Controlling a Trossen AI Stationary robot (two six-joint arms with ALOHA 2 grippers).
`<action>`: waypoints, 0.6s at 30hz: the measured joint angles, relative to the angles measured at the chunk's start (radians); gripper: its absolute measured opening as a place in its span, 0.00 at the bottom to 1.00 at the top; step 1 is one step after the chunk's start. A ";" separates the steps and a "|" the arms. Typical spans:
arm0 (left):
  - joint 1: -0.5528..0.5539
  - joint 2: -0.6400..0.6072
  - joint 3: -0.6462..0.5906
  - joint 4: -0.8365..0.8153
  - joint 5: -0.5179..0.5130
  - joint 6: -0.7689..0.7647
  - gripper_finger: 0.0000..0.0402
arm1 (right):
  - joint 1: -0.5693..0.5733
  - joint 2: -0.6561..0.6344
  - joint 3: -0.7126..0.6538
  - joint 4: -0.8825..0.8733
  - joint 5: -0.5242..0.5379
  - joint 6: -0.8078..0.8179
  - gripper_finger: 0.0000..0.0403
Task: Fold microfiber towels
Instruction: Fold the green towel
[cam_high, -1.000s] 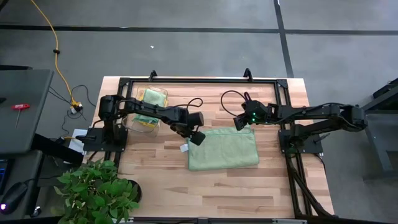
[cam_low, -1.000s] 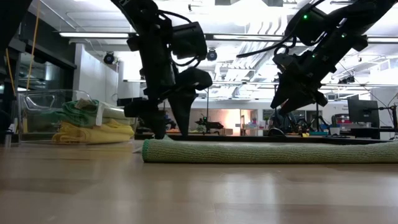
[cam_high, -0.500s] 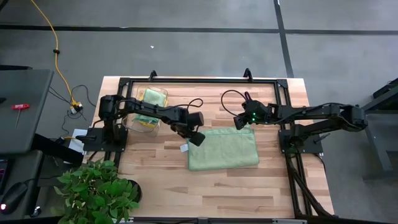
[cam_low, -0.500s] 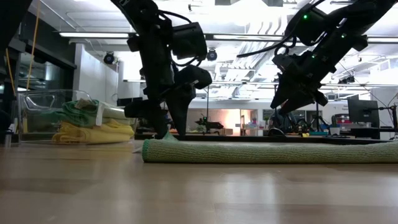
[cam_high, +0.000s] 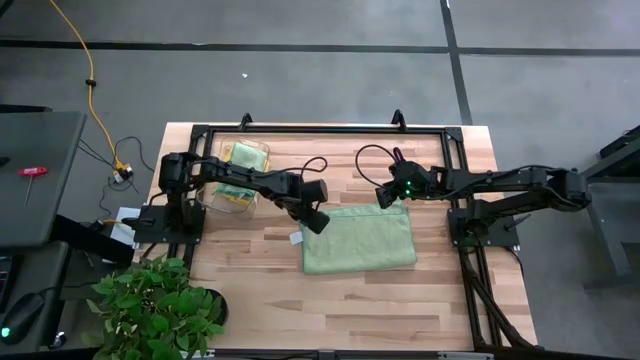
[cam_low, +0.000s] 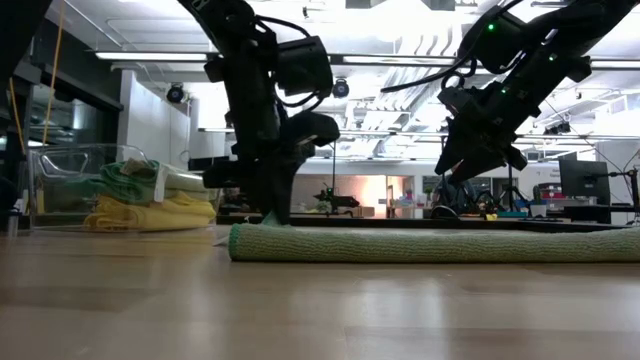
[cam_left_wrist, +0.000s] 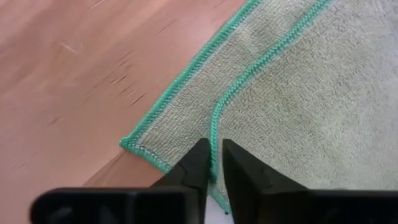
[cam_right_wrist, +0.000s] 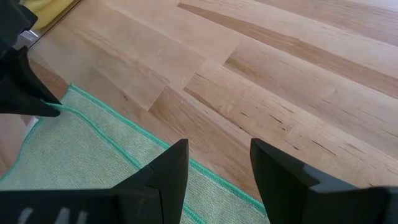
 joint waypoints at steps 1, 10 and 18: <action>0.000 0.000 0.000 0.000 0.000 0.012 0.07 | 0.000 0.000 0.000 0.000 0.000 0.000 0.41; 0.006 -0.059 0.000 -0.009 0.001 0.078 0.01 | 0.000 0.000 0.009 -0.016 -0.089 -0.118 0.41; 0.006 -0.155 0.000 -0.027 -0.070 0.087 0.00 | 0.000 0.000 0.101 -0.161 -0.095 -0.201 0.41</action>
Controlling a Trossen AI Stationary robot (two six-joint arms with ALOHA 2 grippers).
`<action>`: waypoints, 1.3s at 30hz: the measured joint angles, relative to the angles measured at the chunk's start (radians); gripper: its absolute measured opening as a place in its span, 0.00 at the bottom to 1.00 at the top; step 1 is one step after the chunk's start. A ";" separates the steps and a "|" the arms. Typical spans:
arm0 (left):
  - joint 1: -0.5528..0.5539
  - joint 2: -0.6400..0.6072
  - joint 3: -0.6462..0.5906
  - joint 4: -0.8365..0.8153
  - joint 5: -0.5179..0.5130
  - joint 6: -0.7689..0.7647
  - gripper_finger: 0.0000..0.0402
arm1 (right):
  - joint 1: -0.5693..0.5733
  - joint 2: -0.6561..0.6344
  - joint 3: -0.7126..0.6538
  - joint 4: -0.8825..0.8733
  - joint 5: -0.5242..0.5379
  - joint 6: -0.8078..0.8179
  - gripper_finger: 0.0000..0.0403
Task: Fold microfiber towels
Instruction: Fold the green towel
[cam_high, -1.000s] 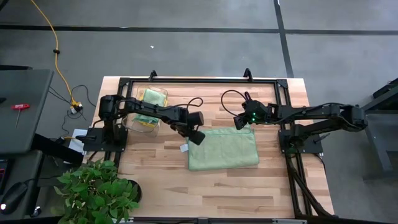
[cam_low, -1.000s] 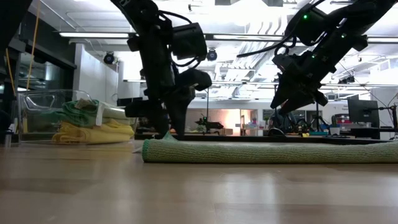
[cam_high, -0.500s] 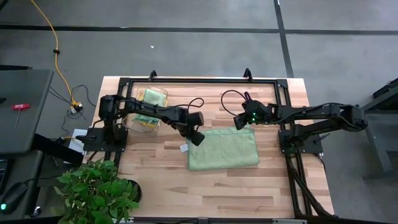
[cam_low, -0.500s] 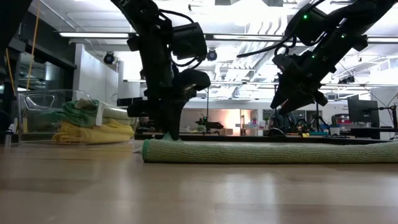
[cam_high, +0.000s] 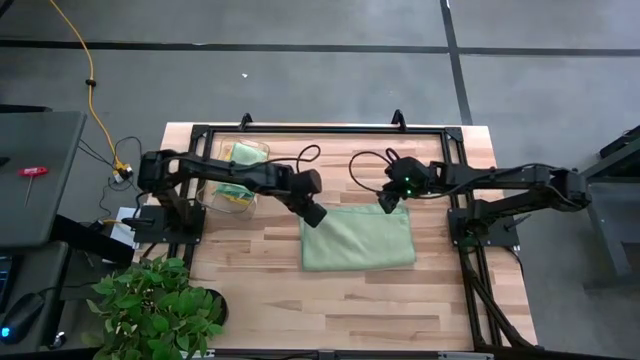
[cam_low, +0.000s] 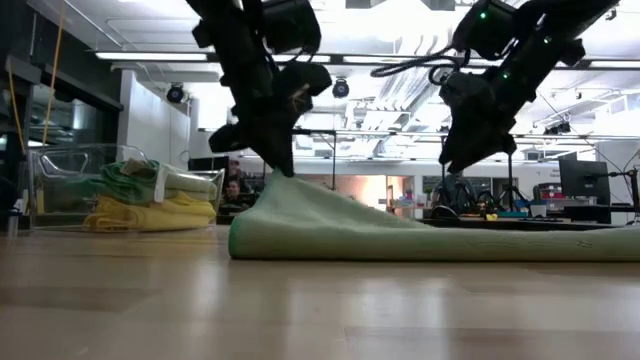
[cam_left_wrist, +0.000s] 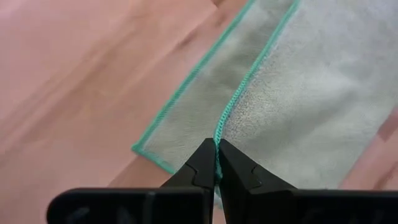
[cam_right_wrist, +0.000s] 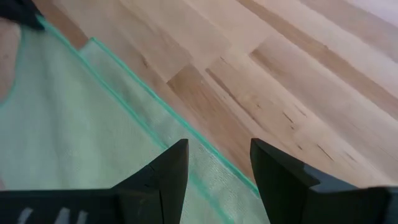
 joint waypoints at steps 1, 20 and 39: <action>0.000 -0.009 0.000 -0.011 -0.013 0.000 0.00 | 0.000 0.000 0.009 -0.023 -0.001 -0.011 0.41; -0.027 -0.001 0.000 -0.071 -0.211 -0.048 0.00 | 0.000 0.000 0.023 -0.198 0.018 -0.008 0.41; -0.042 0.041 0.000 -0.060 -0.202 -0.027 0.04 | 0.000 0.000 0.023 -0.192 0.018 0.010 0.41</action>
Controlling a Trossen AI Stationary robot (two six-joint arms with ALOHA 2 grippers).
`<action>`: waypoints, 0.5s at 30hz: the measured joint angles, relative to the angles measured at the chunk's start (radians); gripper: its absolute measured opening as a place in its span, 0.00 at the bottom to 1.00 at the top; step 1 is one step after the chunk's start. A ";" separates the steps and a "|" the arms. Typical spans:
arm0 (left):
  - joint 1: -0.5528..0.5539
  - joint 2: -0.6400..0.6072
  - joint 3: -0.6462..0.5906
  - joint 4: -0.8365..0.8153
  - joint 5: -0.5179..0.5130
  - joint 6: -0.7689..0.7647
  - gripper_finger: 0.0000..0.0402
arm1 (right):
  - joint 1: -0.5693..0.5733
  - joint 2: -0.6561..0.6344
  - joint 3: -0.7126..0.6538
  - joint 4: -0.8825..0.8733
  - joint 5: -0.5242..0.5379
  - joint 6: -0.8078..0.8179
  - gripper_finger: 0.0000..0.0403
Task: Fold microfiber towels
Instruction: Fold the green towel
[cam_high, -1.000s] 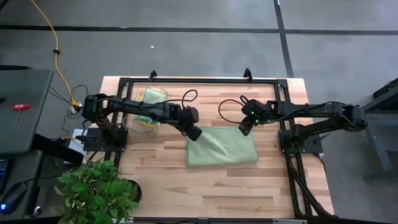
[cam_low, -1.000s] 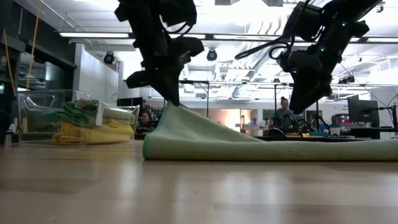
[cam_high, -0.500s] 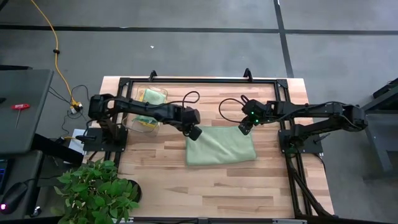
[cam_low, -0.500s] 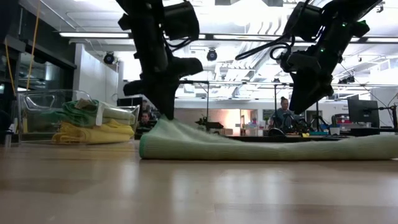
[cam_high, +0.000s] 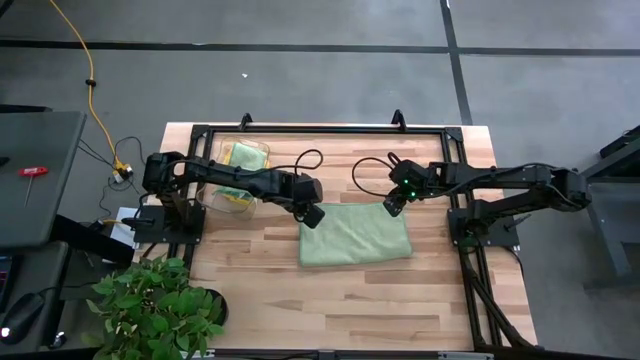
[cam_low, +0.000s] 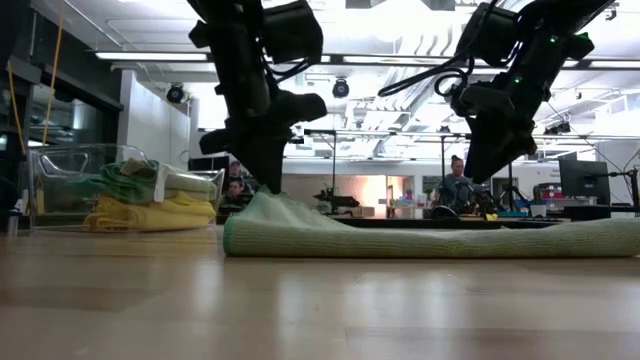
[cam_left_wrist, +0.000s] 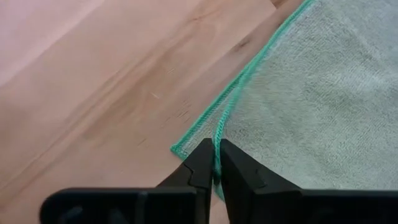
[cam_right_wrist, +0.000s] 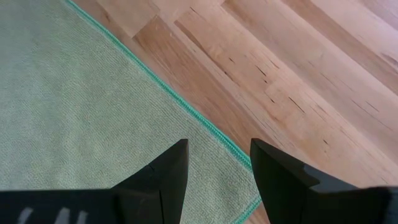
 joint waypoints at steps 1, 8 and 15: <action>0.000 0.000 0.000 0.000 0.000 0.005 0.06 | 0.000 0.000 0.000 0.000 0.000 0.000 0.41; 0.001 0.000 0.000 -0.003 -0.015 0.020 0.24 | 0.000 0.000 0.000 0.000 0.001 0.000 0.41; 0.036 -0.021 0.000 -0.045 -0.046 0.095 0.42 | 0.000 0.000 0.000 0.001 0.001 0.000 0.41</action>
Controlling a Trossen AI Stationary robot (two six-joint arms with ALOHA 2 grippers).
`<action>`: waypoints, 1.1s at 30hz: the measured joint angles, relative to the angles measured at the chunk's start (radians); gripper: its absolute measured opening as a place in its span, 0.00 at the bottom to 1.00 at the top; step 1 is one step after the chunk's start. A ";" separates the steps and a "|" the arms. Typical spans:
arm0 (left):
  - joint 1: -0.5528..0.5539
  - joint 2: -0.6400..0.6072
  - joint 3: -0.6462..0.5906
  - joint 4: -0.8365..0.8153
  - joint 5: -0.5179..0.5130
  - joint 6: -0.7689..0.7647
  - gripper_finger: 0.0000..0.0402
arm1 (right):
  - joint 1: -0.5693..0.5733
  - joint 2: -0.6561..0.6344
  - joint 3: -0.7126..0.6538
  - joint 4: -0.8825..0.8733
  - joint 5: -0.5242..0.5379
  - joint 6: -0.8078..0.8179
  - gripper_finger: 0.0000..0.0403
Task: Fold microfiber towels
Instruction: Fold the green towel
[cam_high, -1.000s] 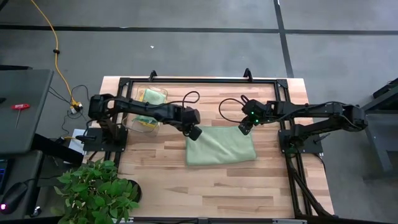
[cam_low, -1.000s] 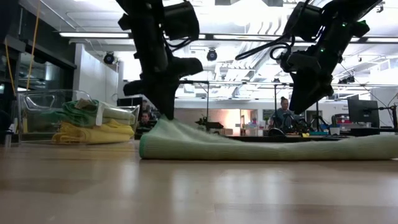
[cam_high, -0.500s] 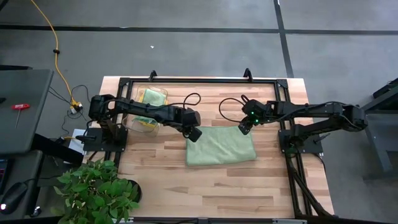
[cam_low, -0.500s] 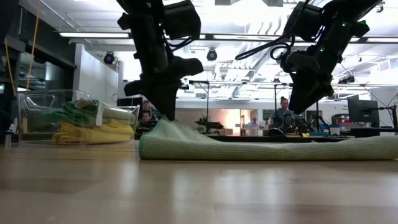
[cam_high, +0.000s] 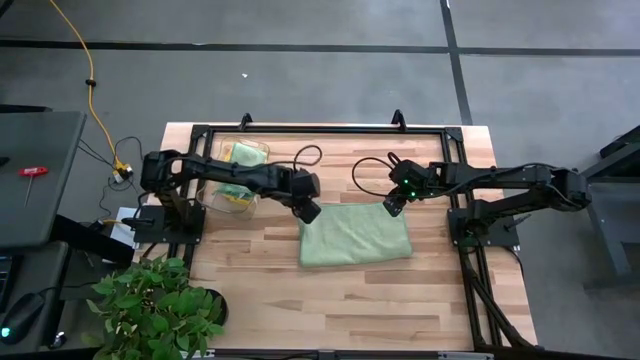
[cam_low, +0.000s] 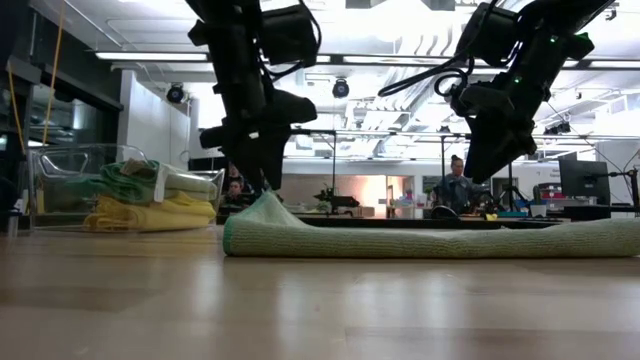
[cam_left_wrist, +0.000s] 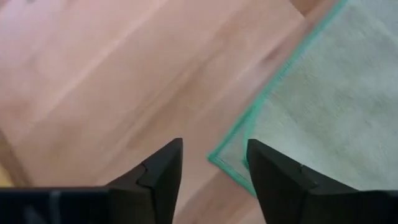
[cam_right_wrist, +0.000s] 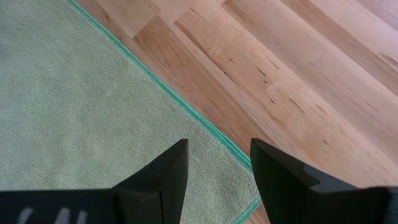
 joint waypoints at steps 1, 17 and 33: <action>0.006 -0.006 0.000 -0.007 0.004 0.000 0.43 | 0.000 0.000 0.000 0.000 0.000 0.000 0.41; -0.074 -0.023 -0.098 -0.074 -0.073 -0.079 0.14 | 0.000 0.000 0.000 0.000 0.004 0.007 0.41; 0.020 -0.022 -0.227 0.314 0.131 -0.113 0.00 | 0.000 0.000 0.000 0.004 0.033 0.013 0.41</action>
